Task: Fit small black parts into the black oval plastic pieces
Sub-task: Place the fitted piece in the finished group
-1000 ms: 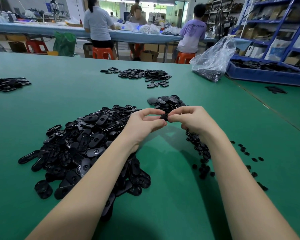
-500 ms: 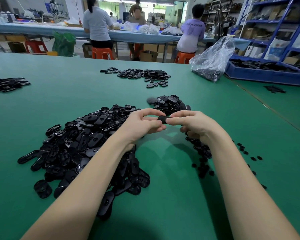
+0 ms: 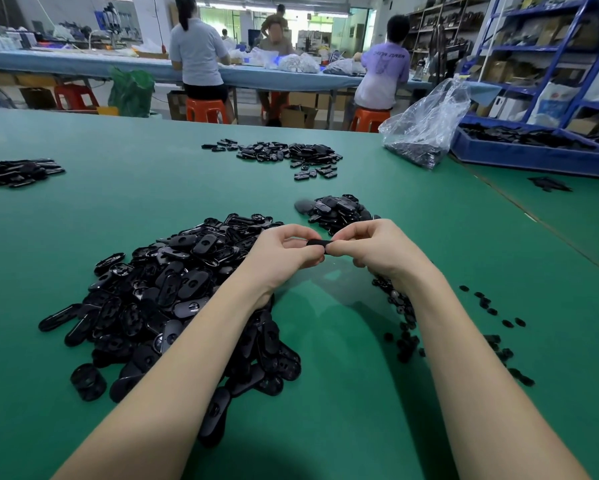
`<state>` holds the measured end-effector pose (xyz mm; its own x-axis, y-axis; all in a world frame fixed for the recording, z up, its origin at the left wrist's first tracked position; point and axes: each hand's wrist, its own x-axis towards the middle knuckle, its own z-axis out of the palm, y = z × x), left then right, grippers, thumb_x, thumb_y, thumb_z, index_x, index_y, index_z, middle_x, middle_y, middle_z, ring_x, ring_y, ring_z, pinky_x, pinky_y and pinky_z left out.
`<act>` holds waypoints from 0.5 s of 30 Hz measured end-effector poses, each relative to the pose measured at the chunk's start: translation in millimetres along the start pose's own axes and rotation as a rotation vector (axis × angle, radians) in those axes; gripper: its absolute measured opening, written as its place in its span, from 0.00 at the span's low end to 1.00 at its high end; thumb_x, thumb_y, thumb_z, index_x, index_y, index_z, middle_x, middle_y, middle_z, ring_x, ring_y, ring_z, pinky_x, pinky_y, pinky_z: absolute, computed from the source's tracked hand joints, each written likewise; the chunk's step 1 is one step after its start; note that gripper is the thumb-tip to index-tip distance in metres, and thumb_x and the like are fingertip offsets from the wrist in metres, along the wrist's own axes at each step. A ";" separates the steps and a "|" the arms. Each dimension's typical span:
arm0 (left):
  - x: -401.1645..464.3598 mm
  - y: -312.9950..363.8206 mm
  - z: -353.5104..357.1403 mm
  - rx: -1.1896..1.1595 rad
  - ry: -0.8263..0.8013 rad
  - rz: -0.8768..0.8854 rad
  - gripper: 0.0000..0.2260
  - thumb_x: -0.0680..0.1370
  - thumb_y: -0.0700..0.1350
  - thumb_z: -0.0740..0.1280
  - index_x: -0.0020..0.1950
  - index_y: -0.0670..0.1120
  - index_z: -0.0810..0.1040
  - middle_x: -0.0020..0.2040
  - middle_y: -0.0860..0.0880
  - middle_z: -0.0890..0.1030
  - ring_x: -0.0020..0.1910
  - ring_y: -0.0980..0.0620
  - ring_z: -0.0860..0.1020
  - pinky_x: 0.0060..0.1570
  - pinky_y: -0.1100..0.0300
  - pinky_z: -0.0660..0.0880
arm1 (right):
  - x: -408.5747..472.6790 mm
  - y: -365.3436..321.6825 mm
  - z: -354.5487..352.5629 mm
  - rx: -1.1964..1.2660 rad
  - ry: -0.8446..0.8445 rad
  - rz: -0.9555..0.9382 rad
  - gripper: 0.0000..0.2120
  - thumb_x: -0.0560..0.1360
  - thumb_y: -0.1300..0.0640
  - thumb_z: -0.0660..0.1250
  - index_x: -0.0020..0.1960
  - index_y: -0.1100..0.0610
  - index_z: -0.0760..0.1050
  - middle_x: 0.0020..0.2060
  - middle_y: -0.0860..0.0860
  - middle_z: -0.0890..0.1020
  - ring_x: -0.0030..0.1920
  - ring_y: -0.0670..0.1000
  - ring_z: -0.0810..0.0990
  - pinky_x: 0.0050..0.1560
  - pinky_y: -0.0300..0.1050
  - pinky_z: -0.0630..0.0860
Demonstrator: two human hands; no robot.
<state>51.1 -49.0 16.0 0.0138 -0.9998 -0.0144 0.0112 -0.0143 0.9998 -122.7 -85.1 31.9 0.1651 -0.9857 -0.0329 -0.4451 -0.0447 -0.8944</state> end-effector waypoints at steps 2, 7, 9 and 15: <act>-0.6 -0.9 -0.4 0.008 0.009 0.000 0.06 0.76 0.32 0.72 0.52 0.39 0.81 0.42 0.43 0.85 0.36 0.57 0.84 0.36 0.70 0.76 | 1.3 1.2 2.7 -0.017 0.009 -0.015 0.06 0.70 0.54 0.79 0.38 0.52 0.82 0.23 0.39 0.75 0.23 0.39 0.68 0.27 0.34 0.65; -1.0 0.2 -0.2 -0.047 0.003 -0.010 0.06 0.76 0.32 0.72 0.51 0.39 0.81 0.42 0.43 0.85 0.34 0.58 0.84 0.31 0.73 0.73 | 2.2 3.0 -0.7 0.011 -0.011 -0.042 0.05 0.70 0.55 0.79 0.40 0.53 0.83 0.26 0.43 0.74 0.25 0.42 0.67 0.27 0.33 0.64; -1.4 0.2 0.4 -0.046 -0.004 -0.007 0.06 0.76 0.32 0.72 0.51 0.40 0.81 0.41 0.44 0.85 0.34 0.57 0.84 0.31 0.72 0.73 | 1.8 3.4 -1.9 0.010 -0.007 -0.049 0.05 0.70 0.55 0.78 0.40 0.53 0.83 0.25 0.42 0.74 0.24 0.41 0.67 0.25 0.31 0.63; 0.4 -2.5 2.6 0.011 0.034 -0.010 0.05 0.76 0.34 0.73 0.48 0.42 0.80 0.43 0.43 0.85 0.35 0.57 0.84 0.34 0.71 0.75 | 1.2 2.9 8.1 -0.051 0.054 -0.076 0.10 0.68 0.54 0.79 0.38 0.53 0.78 0.20 0.39 0.72 0.21 0.39 0.68 0.23 0.29 0.63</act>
<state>48.5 -49.4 13.6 0.0475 -0.9986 -0.0242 0.0002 -0.0242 0.9997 -116.7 -85.2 25.6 0.1528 -0.9865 0.0592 -0.4780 -0.1262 -0.8693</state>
